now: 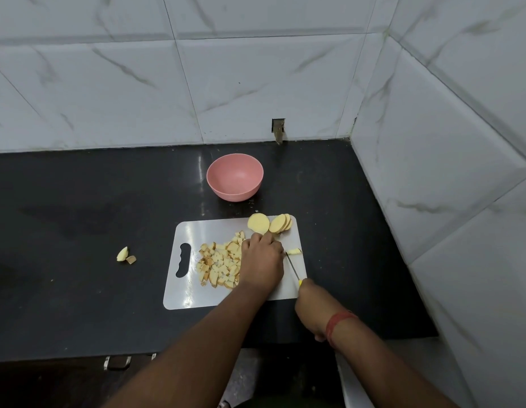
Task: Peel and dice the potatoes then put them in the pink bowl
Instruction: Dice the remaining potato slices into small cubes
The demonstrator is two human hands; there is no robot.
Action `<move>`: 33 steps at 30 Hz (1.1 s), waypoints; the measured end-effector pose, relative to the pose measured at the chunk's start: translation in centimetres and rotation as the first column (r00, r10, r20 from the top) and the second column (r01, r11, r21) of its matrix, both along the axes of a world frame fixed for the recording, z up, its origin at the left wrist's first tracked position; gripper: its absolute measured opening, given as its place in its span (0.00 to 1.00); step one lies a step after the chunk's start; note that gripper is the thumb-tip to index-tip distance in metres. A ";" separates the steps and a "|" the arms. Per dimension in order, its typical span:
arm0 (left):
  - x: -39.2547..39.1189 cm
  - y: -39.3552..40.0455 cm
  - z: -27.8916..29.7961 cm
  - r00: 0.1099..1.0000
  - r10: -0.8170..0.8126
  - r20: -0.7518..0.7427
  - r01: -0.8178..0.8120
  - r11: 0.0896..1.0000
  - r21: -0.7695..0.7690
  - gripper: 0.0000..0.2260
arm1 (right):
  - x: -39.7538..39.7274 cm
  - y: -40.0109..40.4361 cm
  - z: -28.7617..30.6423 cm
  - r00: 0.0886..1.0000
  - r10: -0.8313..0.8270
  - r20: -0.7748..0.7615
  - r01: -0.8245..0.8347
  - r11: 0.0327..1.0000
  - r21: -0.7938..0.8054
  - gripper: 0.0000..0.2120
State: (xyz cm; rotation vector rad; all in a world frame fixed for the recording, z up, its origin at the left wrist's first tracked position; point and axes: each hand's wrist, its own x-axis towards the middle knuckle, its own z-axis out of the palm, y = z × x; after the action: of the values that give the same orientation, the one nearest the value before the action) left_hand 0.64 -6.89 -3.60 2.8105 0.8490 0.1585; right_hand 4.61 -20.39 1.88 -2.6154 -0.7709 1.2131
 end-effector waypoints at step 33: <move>2.5 2.5 1.7 0.993 0.047 0.106 -0.046 0.999 -0.009 0.19 | 2.4 -1.2 3.2 0.973 -0.231 -0.023 0.229 0.940 0.252 0.10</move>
State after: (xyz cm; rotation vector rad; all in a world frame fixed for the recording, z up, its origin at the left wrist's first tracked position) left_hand 3.09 -4.44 -1.87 2.7493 0.8887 0.3085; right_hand 7.00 -21.61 5.08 -2.4200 -0.5588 0.9718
